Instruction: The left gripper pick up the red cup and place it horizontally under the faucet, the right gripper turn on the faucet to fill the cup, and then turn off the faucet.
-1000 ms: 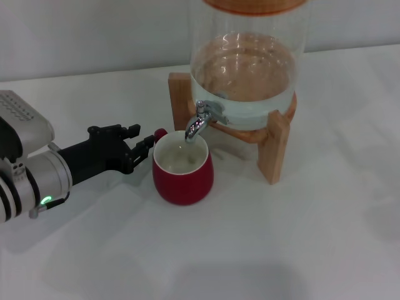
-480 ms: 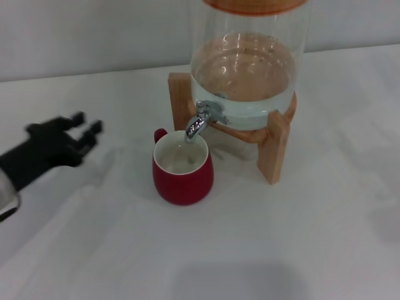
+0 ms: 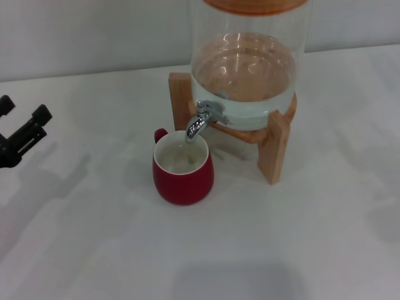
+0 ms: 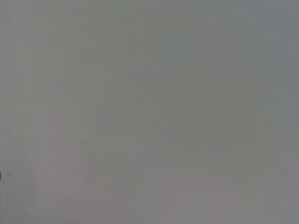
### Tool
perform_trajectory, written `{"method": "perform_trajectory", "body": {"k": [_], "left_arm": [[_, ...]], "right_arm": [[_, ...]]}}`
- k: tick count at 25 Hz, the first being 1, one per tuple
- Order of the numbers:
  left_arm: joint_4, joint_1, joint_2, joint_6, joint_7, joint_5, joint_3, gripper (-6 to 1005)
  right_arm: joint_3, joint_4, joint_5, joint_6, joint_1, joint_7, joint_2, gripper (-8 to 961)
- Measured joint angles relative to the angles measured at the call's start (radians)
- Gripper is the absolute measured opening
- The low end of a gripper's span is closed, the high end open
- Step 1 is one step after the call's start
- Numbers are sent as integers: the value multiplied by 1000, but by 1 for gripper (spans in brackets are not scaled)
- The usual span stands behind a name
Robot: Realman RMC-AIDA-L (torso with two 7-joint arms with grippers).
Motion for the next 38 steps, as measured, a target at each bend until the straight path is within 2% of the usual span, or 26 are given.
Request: {"method": "perform_trajectory", "body": {"k": [6,14,20,22,25,28,32,33,38], "left_arm": [[-9,18,1,-89,58,-49,-3,847],[1,20,1,-158,83,-69,-36,843],[-1,11,2,-163,78,-111,-54,840],[-1,10,2,-161,78,-139,-55,840],[5,10,2,-167,77,-159,-55,838],[13,10,2,-175,76,-166,-52,837],[11,9,1,-173,41,-172,-52,835],[8,5,2,-159,-45,-174,-54,834],[8,-4,14,-104,-239,-136,-79,833]], "right_arm": [[0,4,0,9,-5,3,-1,722],[-2,39,-20,112,-45,40,-5,722],[-20,169,-74,270,-93,122,3,722],[-54,203,-89,301,-94,151,4,722],[-166,283,-122,302,-97,186,5,722],[-289,365,-173,259,-82,224,6,722],[-391,420,-232,209,-41,268,6,722],[-410,428,-244,199,-31,275,6,722],[-535,480,-295,56,-13,306,6,722]]}}
